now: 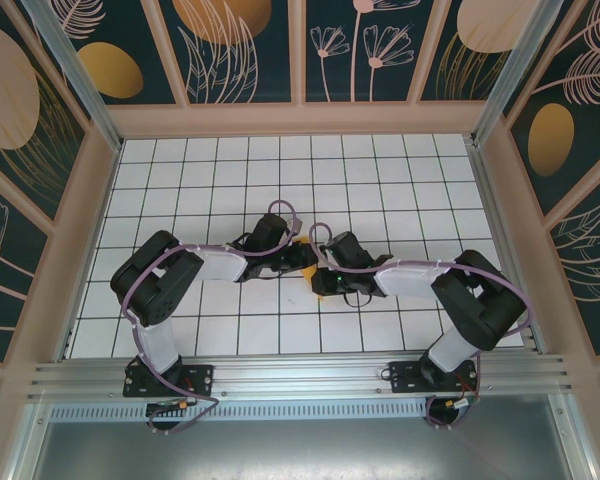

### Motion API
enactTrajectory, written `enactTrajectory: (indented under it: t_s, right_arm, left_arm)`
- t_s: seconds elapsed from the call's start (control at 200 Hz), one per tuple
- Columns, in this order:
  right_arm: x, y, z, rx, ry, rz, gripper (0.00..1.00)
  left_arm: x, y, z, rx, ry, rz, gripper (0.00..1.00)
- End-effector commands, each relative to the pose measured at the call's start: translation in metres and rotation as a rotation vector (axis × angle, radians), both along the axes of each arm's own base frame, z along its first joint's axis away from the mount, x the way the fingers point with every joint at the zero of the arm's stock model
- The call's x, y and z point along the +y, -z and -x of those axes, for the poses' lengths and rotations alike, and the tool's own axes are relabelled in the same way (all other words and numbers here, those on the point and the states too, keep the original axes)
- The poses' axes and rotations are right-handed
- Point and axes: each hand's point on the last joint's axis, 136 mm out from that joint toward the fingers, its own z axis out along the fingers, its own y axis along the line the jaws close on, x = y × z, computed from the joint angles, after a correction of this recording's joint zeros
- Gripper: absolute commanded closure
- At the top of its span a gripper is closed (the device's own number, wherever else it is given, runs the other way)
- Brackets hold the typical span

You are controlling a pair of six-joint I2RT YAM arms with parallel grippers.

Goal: Fold a paper plane with a square sheet of paper (pick it up from the middle)
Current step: Fold the wing for the fifth time at the center of the table.

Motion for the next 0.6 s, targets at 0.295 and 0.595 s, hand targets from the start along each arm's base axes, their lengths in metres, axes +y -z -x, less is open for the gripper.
enactTrajectory:
  t_s: [0.295,0.595]
  right_arm:
    - [-0.0027,0.0000,0.0091,0.095,0.028,-0.142,0.70]
    - [-0.0077,0.0082,0.0120,0.137,0.045,-0.141,0.79]
  left_arm:
    - [0.0025,0.0143,-0.0002,0.012,0.011,-0.033,0.69]
    - [0.0011,0.0153,-0.0007,0.013,0.017,-0.032,0.69]
